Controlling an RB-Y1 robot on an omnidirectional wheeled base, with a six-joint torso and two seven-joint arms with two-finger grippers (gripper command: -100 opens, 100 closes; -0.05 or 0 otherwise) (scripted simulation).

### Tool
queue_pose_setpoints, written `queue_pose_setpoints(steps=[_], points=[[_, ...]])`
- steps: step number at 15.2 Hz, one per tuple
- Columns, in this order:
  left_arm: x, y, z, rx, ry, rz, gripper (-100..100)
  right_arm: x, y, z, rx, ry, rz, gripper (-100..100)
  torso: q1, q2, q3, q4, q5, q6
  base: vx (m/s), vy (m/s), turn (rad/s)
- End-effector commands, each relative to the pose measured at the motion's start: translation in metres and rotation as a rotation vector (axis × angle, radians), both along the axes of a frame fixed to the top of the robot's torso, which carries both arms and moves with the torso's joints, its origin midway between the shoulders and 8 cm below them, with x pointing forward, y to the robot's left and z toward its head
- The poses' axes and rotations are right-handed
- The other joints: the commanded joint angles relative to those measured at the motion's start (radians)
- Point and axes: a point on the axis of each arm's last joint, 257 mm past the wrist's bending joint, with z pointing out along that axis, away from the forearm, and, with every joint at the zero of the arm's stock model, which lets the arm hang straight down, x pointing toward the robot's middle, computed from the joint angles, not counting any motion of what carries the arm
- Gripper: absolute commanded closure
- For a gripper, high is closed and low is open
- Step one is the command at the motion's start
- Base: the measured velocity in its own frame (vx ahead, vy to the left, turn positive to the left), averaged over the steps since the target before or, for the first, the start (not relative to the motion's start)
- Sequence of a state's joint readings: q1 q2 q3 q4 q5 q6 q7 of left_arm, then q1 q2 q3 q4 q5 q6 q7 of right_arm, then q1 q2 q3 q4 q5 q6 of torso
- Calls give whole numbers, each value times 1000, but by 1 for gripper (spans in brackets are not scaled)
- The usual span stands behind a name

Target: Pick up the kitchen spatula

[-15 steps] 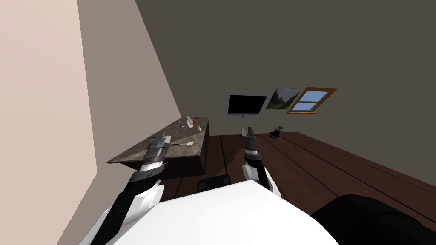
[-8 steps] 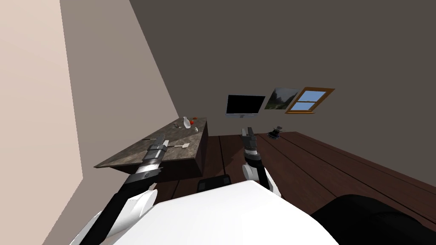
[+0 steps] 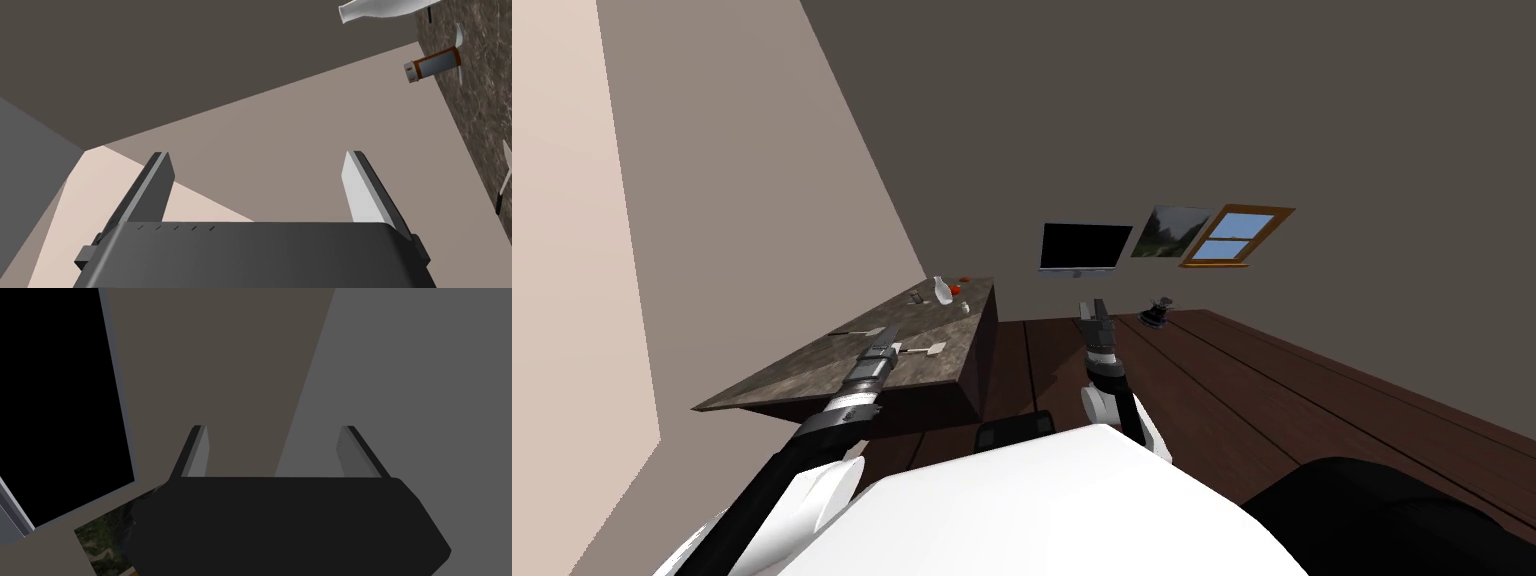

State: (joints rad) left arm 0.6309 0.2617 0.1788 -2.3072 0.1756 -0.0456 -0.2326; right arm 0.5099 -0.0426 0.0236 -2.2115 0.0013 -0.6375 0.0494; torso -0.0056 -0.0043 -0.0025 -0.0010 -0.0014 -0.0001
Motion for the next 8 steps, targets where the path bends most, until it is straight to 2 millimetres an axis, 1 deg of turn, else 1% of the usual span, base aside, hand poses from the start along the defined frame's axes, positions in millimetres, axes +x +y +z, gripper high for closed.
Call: queue_pose_setpoints(steps=[1, 3, 4, 5, 7, 8], points=[[-5, 17, -16, 9, 67, 33, -100, 0, 0, 0, 0, 0, 0, 0, 0, 0, 0, 0, 0, 0, 76, -66, -18], [-4, 19, -24, 4, 97, 39, -100, 0, 0, 0, 0, 0, 0, 0, 0, -1, -1, 0, 0, 0, 82, -70, -14], [-4, 19, -24, 3, 99, 39, -100, 0, 0, 0, 0, 0, 0, 0, 1, -1, -1, 0, 0, 0, 37, -38, 1], [-9, 34, -36, 12, 149, 67, -100, 0, 0, 0, 0, 0, 0, 0, 2, 0, 0, 0, 0, 0, 56, -60, -27], [-9, 35, -44, 6, 179, 72, -100, 0, 0, 0, 0, 0, 0, 0, 1, 0, 0, 0, 0, 0, 68, -60, -11], [-16, 50, -54, 14, 226, 99, -100, 0, 0, 0, 0, 0, 0, 0, 1, 0, 0, 0, 0, 0, 90, -72, -25]])
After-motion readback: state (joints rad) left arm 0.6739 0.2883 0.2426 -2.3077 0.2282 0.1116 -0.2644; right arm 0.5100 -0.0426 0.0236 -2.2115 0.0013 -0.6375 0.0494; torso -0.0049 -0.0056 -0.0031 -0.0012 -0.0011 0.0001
